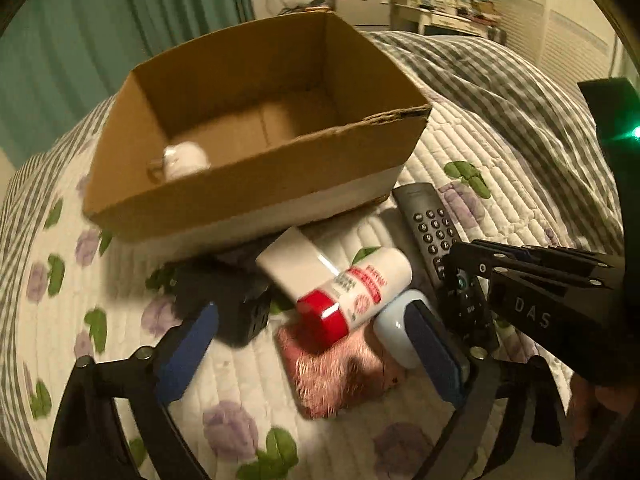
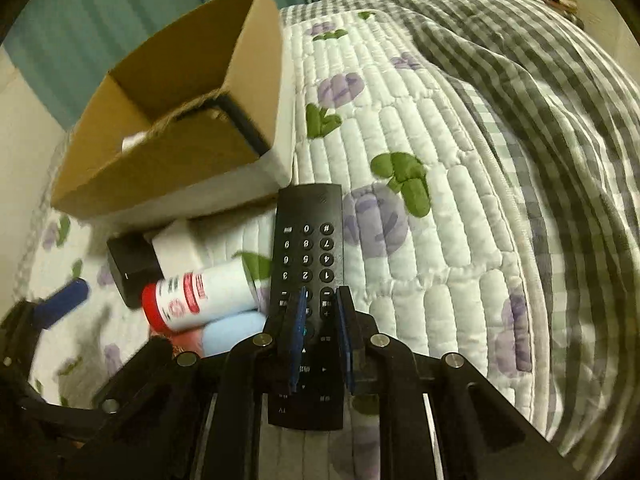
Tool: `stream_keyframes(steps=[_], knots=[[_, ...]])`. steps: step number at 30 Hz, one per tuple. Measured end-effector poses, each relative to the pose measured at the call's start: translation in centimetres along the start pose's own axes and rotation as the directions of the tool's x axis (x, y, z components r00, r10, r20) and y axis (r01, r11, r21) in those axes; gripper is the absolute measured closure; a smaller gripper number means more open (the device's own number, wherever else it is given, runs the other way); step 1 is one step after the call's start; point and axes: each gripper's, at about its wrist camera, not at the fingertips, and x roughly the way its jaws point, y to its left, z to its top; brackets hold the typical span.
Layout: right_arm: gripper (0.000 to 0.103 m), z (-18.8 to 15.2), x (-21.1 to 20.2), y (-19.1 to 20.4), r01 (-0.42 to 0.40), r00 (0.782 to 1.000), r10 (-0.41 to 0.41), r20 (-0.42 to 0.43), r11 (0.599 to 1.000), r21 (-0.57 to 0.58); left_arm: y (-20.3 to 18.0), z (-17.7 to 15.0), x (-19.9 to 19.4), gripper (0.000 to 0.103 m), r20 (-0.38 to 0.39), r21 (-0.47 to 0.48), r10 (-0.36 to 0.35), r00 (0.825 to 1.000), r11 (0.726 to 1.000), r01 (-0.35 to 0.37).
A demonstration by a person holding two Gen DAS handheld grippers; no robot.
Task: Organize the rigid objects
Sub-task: 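Grasp the red-capped white bottle with the left gripper while the right holds the remote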
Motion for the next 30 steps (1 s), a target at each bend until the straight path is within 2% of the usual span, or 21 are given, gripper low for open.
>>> stream_keyframes(steps=[2, 3, 4, 6, 8, 12, 14, 17, 21, 26, 30], knots=[[0.086, 0.1, 0.0, -0.3, -0.010, 1.000, 0.010, -0.008, 1.000, 0.013, 0.0, 0.4, 0.7, 0.018, -0.003, 0.022, -0.021, 1.000, 1.000, 0.021], [0.078, 0.0, -0.2, -0.5, -0.017, 1.000, 0.017, -0.001, 1.000, 0.019, -0.1, 0.5, 1.2, 0.023, -0.017, 0.035, -0.041, 0.999, 0.998, 0.042], [0.068, 0.0, -0.5, -0.6, -0.019, 1.000, 0.019, 0.009, 0.999, 0.027, -0.1, 0.6, 1.6, 0.032, -0.026, 0.045, -0.050, 0.998, 0.998, 0.051], [0.063, -0.1, -1.2, -0.9, -0.007, 1.000, 0.006, 0.030, 0.999, 0.048, -0.5, 0.6, 2.7, 0.035, -0.068, 0.072, -0.082, 0.994, 0.994, 0.087], [0.063, 0.0, -1.8, -1.3, -0.004, 0.999, 0.002, 0.045, 0.998, 0.062, -0.8, 0.5, 3.6, 0.036, -0.100, 0.079, -0.127, 0.987, 0.988, 0.135], [0.062, 0.1, -2.2, -1.9, -0.034, 0.997, 0.026, 0.067, 0.992, 0.123, -0.6, 0.9, 4.3, 0.038, -0.107, 0.065, -0.137, 0.985, 0.987, 0.144], [0.062, 0.0, -1.9, -2.2, -0.036, 0.998, 0.029, 0.056, 0.990, 0.138, -0.6, 0.7, 4.1, 0.044, -0.111, 0.080, -0.134, 0.985, 0.987, 0.143], [0.062, -0.5, -1.5, -2.4, -0.042, 0.999, 0.037, 0.033, 0.989, 0.141, 0.0, -0.3, 2.8, 0.056, -0.115, 0.073, -0.170, 0.979, 0.981, 0.179], [0.062, -0.4, -1.1, -1.9, -0.048, 0.999, 0.046, 0.019, 0.992, 0.121, 1.0, -1.6, 1.5, 0.061, -0.120, 0.055, -0.195, 0.973, 0.978, 0.203], [0.062, -0.4, 0.1, -0.6, -0.028, 0.999, 0.029, -0.013, 0.997, 0.065, -0.9, -1.7, 1.3, 0.062, -0.124, 0.135, -0.175, 0.977, 0.972, 0.191], [0.062, -0.6, 0.4, -0.6, -0.020, 1.000, 0.021, -0.010, 0.997, 0.080, -3.5, -0.8, 1.7, 0.063, -0.102, 0.211, -0.112, 0.988, 0.969, 0.131]])
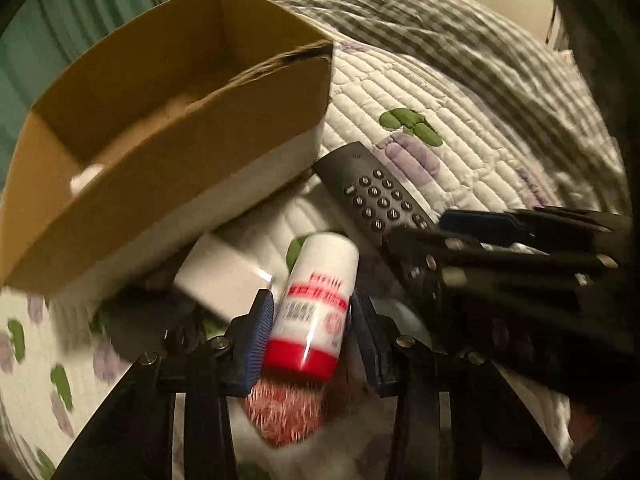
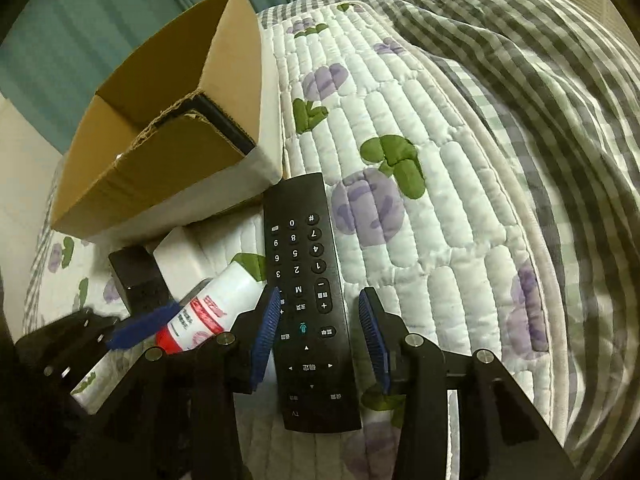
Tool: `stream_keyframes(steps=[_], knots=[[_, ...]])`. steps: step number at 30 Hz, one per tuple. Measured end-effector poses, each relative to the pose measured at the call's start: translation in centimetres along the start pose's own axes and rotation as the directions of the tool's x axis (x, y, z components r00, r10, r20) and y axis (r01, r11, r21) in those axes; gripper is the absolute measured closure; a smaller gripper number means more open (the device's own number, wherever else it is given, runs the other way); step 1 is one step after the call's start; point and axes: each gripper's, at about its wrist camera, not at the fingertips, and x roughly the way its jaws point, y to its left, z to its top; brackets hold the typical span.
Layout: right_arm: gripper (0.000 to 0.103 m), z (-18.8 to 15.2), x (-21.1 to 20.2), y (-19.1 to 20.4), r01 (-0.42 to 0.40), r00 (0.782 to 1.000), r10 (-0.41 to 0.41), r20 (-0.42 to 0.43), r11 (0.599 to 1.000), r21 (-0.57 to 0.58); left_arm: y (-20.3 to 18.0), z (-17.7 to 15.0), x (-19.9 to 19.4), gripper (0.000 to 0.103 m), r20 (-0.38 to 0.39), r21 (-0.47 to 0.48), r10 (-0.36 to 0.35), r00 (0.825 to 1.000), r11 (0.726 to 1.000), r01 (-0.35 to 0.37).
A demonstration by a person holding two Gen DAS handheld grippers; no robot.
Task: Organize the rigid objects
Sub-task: 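Grasp the red-capped white bottle with the left gripper while the right holds the remote, then carry the bottle and remote into the box and open both grippers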
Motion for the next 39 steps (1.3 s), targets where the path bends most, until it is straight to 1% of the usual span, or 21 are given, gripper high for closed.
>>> stream_keyframes(steps=[2, 4, 5, 6, 8, 10, 11, 12, 14, 15, 16, 17, 18, 19, 22, 26, 29, 32, 34, 37, 39], knots=[[0.062, 0.0, -0.1, -0.3, -0.002, 1.000, 0.002, 0.000, 1.000, 0.000, 0.2, -0.1, -0.1, 0.065, 0.002, -0.019, -0.025, 1.000, 1.000, 0.025], [0.062, 0.0, -0.1, -0.7, -0.017, 1.000, 0.017, -0.002, 1.000, 0.013, 0.9, -0.5, -0.5, 0.066, 0.006, -0.047, -0.043, 0.999, 0.998, 0.043], [0.062, -0.1, -0.2, -0.9, -0.021, 1.000, 0.021, -0.002, 1.000, 0.016, 1.2, -0.9, -0.9, 0.066, 0.009, -0.061, -0.041, 0.999, 0.997, 0.042], [0.062, -0.1, -0.1, -0.9, -0.026, 1.000, 0.026, -0.004, 1.000, 0.017, 1.6, -1.5, -1.6, 0.066, 0.015, -0.071, -0.024, 1.000, 0.997, 0.025], [0.062, 0.0, 0.1, -1.0, -0.038, 0.999, 0.039, -0.015, 0.999, 0.013, 2.1, -2.8, -3.4, 0.066, 0.036, -0.073, -0.013, 0.999, 0.997, 0.016], [0.061, 0.2, 0.8, -0.7, -0.047, 0.998, 0.047, -0.036, 0.999, 0.003, 2.2, -3.7, -5.0, 0.066, 0.056, -0.080, 0.025, 0.998, 0.997, -0.021], [0.060, 0.4, 1.2, -0.6, -0.053, 0.998, 0.052, -0.046, 0.999, -0.006, 2.2, -3.9, -5.5, 0.066, 0.060, -0.085, 0.040, 0.997, 0.996, -0.034], [0.054, 0.5, 1.8, -0.4, -0.059, 0.997, 0.058, -0.057, 0.998, -0.019, 2.4, -4.2, -6.1, 0.067, 0.063, -0.093, 0.040, 0.997, 0.995, -0.034], [0.054, 0.6, 3.0, 0.3, -0.032, 0.997, 0.028, -0.074, 0.998, -0.061, 3.1, -4.4, -7.1, 0.067, 0.069, -0.115, 0.028, 0.997, 0.993, -0.020], [0.061, 0.6, 3.2, 0.6, -0.009, 0.997, 0.003, -0.074, 0.996, -0.087, 3.5, -4.5, -7.6, 0.067, 0.070, -0.126, 0.024, 0.997, 0.992, -0.015], [0.063, 0.4, 3.0, 1.1, 0.026, 0.997, -0.034, -0.063, 0.993, -0.113, 3.5, -4.7, -8.0, 0.067, 0.074, -0.134, 0.029, 0.997, 0.991, -0.019], [0.064, 0.2, 2.6, 1.3, 0.038, 0.998, -0.046, -0.053, 0.991, -0.127, 3.5, -5.0, -8.7, 0.067, 0.083, -0.141, 0.038, 0.996, 0.990, -0.026], [0.064, -0.1, 2.2, 1.6, 0.040, 0.998, -0.046, -0.042, 0.990, -0.136, 4.5, -4.2, -8.8, 0.067, 0.088, -0.146, 0.040, 0.995, 0.989, -0.027], [0.064, -0.4, 1.7, 1.6, 0.036, 0.998, -0.042, -0.040, 0.990, -0.138, 5.0, -4.1, -8.9, 0.067, 0.095, -0.157, 0.040, 0.995, 0.987, -0.025], [0.064, -1.5, 0.0, 2.1, 0.049, 0.998, -0.054, -0.023, 0.987, -0.156, 5.2, -4.0, -10.2, 0.067, 0.125, -0.189, 0.025, 0.992, 0.982, -0.001], [0.064, -1.8, -3.1, 3.2, 0.067, 0.998, -0.064, 0.021, 0.980, -0.186, 5.4, -3.8, -11.9, 0.067, 0.161, -0.206, 0.021, 0.987, 0.978, 0.013], [0.065, -2.1, -5.7, 4.0, 0.061, 0.997, -0.050, 0.059, 0.978, -0.200, 5.6, -3.2, -13.1, 0.067, 0.198, -0.228, 0.012, 0.980, 0.973, 0.034], [0.065, -1.6, -8.5, 6.1, 0.061, 0.993, -0.037, 0.109, 0.970, -0.234, 6.1, -2.1, -15.2, 0.067, 0.246, -0.228, 0.023, 0.969, 0.973, 0.035], [0.065, -0.7, -10.5, 7.3, 0.059, 0.989, -0.021, 0.147, 0.965, -0.256, 6.6, -1.0, -16.3, 0.067, 0.275, -0.222, 0.028, 0.961, 0.974, 0.035], [0.065, 2.1, -12.6, 9.5, 0.051, 0.980, 0.007, 0.198, 0.955, -0.291, 8.3, 1.3, -17.7, 0.067, 0.314, -0.238, 0.058, 0.948, 0.971, 0.020], [0.065, 4.0, -13.3, 10.8, 0.048, 0.975, 0.023, 0.221, 0.949, -0.311, 9.3, 2.7, -17.8, 0.067, 0.326, -0.244, 0.083, 0.942, 0.970, -0.001]])
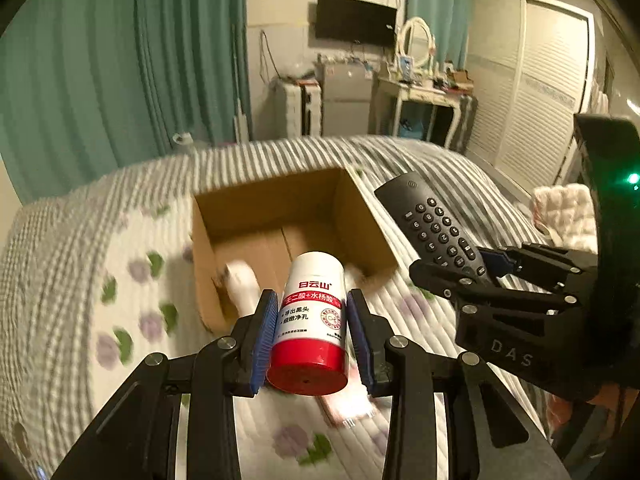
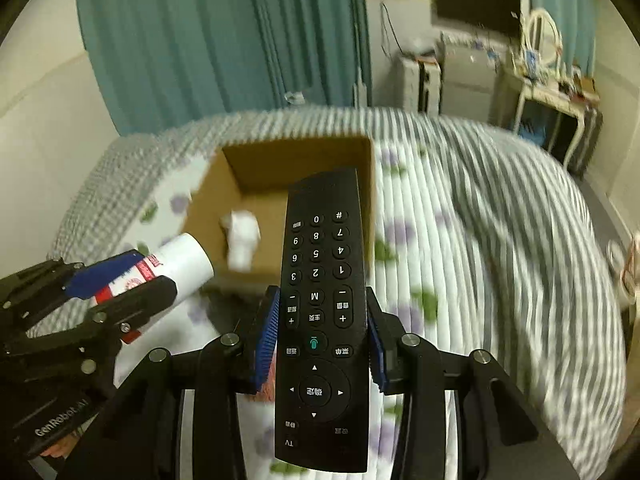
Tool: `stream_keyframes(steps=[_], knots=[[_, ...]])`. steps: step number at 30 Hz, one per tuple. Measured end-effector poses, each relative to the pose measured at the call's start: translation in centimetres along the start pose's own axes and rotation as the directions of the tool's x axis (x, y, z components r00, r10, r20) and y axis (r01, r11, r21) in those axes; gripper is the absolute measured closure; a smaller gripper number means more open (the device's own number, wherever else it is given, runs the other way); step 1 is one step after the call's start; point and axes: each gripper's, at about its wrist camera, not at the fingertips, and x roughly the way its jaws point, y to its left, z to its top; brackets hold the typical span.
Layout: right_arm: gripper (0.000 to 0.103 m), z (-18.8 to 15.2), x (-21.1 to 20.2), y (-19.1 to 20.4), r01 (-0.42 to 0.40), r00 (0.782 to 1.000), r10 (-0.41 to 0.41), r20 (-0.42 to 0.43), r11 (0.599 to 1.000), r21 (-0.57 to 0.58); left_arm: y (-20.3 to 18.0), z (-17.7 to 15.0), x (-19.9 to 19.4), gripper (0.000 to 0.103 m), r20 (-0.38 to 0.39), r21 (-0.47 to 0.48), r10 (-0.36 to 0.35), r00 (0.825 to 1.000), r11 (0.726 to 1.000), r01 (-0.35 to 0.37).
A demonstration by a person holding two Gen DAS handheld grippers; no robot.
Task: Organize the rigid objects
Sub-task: 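Carry the bottle and remote into the box and open both grippers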
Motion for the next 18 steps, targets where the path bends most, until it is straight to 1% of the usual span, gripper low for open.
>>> stream_keyframes(steps=[4, 7, 10, 12, 14, 18], knots=[[0.065, 4.0, 1.4, 0.6, -0.029, 0.999, 0.030, 0.030, 0.999, -0.021, 1.6, 2.9, 3.0, 0.067, 0.005, -0.010, 0.050, 0.999, 0.999, -0.050], [0.065, 5.9, 4.4, -0.1, -0.045, 0.999, 0.045, 0.026, 0.999, -0.006, 2.8, 4.2, 6.6, 0.067, -0.012, -0.020, 0.060, 0.998, 0.998, -0.061], [0.065, 6.9, 8.0, -0.6, -0.050, 0.999, 0.050, 0.010, 0.999, -0.008, 3.6, 4.3, 10.3, 0.067, -0.044, -0.028, 0.064, 0.997, 0.997, -0.066], [0.065, 7.3, 10.7, -1.0, -0.050, 0.999, 0.050, -0.010, 0.999, -0.012, 4.3, 4.3, 13.4, 0.067, -0.088, -0.048, 0.068, 0.994, 0.996, -0.072], [0.065, 7.6, 13.0, -1.5, -0.043, 0.999, 0.043, -0.024, 0.999, -0.022, 4.5, 4.2, 15.5, 0.067, -0.102, -0.039, 0.079, 0.992, 0.996, -0.083], [0.065, 8.0, 16.0, -2.4, -0.060, 0.997, 0.058, -0.041, 0.998, -0.030, 4.8, 3.6, 18.3, 0.067, -0.120, -0.040, 0.095, 0.988, 0.994, -0.100]])
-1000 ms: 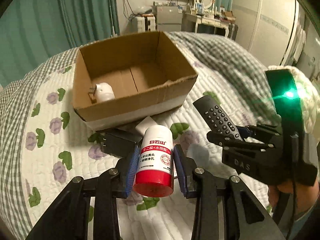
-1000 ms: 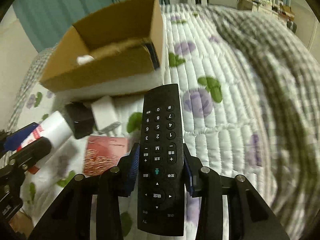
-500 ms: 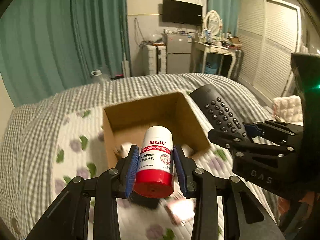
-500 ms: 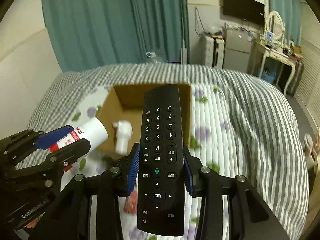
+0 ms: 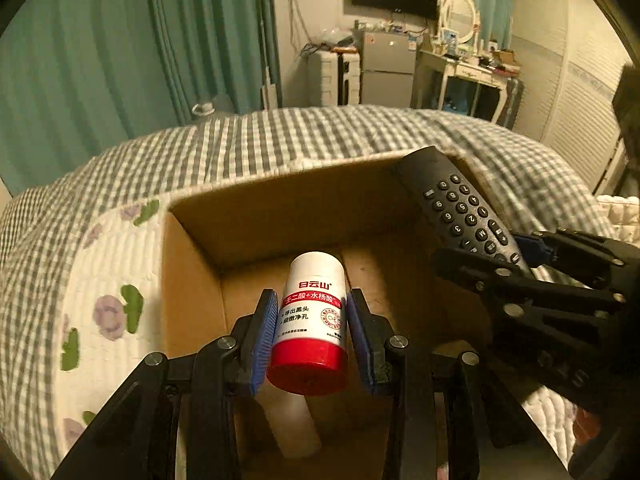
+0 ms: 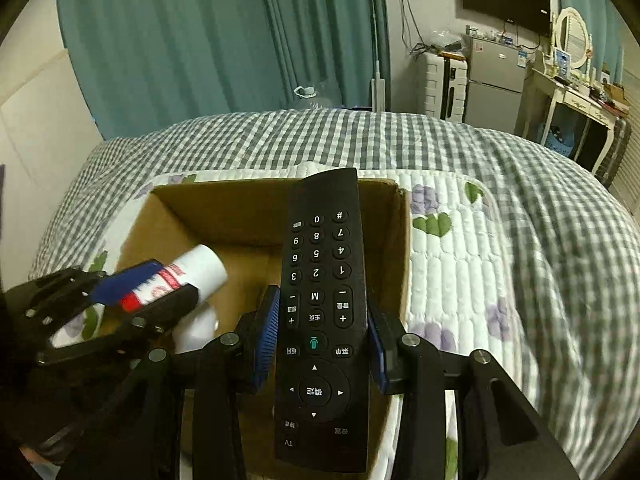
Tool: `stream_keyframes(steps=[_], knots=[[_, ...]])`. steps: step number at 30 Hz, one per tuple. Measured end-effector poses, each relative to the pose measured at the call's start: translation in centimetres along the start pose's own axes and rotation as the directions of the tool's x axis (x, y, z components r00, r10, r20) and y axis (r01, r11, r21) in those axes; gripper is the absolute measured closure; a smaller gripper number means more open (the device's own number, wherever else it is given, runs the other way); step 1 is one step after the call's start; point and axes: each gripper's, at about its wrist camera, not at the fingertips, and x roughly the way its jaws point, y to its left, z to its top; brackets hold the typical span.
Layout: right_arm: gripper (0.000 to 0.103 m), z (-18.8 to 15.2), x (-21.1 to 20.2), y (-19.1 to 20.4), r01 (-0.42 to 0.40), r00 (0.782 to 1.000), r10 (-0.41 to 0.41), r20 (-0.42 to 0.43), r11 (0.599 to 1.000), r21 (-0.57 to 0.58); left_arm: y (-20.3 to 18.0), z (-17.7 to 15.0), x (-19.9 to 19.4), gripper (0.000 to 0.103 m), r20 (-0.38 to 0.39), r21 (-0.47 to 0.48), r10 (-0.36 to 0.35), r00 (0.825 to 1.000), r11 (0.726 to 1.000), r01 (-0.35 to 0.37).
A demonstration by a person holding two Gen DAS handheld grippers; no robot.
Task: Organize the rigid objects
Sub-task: 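Carry the bottle and remote into the box and open both grippers, then grasp the light blue earbud case with the right gripper while the left grasps the pink rose box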
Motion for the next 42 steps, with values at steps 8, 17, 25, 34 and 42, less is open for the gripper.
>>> stream_keyframes(steps=[8, 17, 25, 34, 42], knots=[[0.040, 1.0, -1.9, -0.5, 0.009, 0.998, -0.009, 0.060, 1.000, 0.002, -0.8, -1.2, -2.1, 0.051, -0.007, 0.015, -0.010, 1.000, 1.000, 0.010], [0.029, -0.4, -12.5, 0.7, 0.130, 0.987, -0.127, 0.097, 0.991, -0.018, -0.3, -3.5, -13.6, 0.018, 0.090, -0.033, 0.001, 0.996, 0.999, 0.002], [0.029, -5.7, -21.1, 4.0, 0.135, 0.986, -0.132, 0.099, 0.990, -0.028, 0.2, -5.9, -24.2, 0.003, 0.225, -0.047, 0.012, 0.974, 0.999, -0.002], [0.014, -12.1, -22.9, 6.4, 0.197, 0.978, -0.190, 0.086, 0.977, -0.081, 0.4, -11.6, -24.0, 0.000, 0.210, -0.105, 0.049, 0.977, 0.994, -0.027], [0.014, -16.9, -13.0, 4.5, 0.110, 0.989, -0.112, -0.094, 0.994, -0.023, 0.7, -15.5, -16.4, 0.000, 0.074, -0.125, 0.080, 0.994, 0.990, -0.070]])
